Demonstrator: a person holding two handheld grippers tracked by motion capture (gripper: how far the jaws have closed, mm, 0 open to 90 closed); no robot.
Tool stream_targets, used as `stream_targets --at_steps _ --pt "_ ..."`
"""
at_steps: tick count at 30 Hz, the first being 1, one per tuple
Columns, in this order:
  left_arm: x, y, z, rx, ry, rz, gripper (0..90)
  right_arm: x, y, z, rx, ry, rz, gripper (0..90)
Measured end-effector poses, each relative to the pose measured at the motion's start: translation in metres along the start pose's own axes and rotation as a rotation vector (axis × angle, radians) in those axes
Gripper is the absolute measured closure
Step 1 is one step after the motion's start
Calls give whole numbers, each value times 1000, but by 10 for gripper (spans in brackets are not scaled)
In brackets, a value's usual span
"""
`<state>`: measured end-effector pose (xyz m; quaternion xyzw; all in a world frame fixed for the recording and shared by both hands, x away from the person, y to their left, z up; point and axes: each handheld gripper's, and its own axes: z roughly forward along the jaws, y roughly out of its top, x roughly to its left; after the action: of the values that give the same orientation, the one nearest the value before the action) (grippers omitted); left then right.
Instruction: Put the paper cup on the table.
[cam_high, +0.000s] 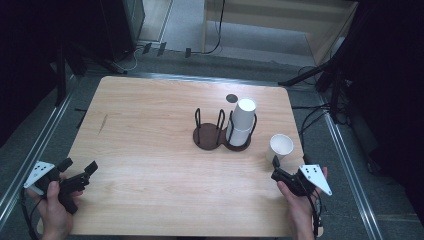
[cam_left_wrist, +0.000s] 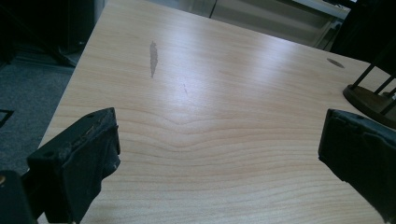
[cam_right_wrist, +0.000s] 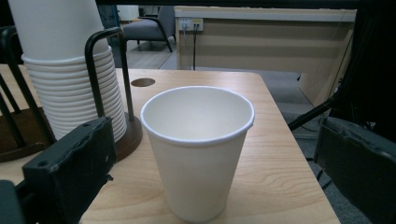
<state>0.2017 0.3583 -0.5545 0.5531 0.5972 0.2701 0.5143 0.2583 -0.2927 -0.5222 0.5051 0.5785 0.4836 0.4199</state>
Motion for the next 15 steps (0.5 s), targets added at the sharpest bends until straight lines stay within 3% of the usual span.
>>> stream_targets --at_steps 15 --pt "0 0 0 0 -2 -1 0 -18 -12 -34 11 -15 -9 0"
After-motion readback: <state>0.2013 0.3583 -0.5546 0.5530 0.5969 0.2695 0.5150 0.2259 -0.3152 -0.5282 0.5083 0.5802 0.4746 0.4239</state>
